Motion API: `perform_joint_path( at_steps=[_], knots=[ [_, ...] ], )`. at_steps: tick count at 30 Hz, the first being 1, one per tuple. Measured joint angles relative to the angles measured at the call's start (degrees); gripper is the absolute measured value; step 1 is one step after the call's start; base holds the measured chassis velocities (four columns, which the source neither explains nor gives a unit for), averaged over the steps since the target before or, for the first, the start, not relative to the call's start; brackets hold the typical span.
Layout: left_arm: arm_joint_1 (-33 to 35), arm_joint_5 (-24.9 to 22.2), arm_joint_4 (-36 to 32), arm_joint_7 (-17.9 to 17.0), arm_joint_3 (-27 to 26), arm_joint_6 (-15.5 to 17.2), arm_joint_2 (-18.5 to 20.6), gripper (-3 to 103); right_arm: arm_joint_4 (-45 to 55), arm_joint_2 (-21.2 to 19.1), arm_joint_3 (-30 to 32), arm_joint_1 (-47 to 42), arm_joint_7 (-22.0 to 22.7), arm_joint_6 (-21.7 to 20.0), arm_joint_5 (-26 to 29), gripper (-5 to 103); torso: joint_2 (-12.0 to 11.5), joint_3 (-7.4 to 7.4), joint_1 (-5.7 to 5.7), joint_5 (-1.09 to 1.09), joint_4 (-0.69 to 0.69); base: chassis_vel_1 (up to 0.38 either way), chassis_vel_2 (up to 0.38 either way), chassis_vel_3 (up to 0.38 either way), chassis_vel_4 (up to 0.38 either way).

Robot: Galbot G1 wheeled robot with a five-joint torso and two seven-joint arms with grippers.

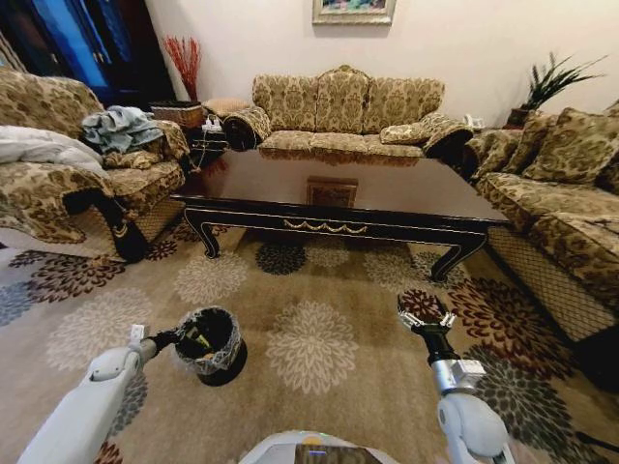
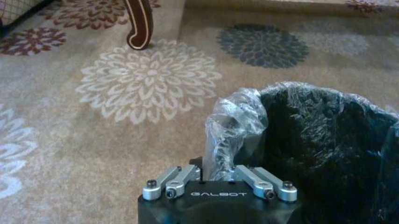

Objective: Move to the front of the table and place the trash on the table into the trash bin.

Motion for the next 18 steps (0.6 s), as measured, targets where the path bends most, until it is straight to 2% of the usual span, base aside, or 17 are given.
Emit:
perform_joint_path(
  at_steps=[7,18],
  knots=[
    [0.0,0.0,0.0,0.0,0.0,0.0,0.0,19,0.0,0.0,0.0,0.0,0.0,0.0,0.0,100,0.08,0.05,0.04,0.0,0.0,0.0,0.0,0.0,0.0],
    [0.0,0.0,0.0,0.0,0.0,0.0,0.0,19,0.0,0.0,0.0,0.0,0.0,0.0,0.0,100,2.67,1.85,0.81,0.0,0.0,0.0,0.0,0.0,0.0]
  ],
)
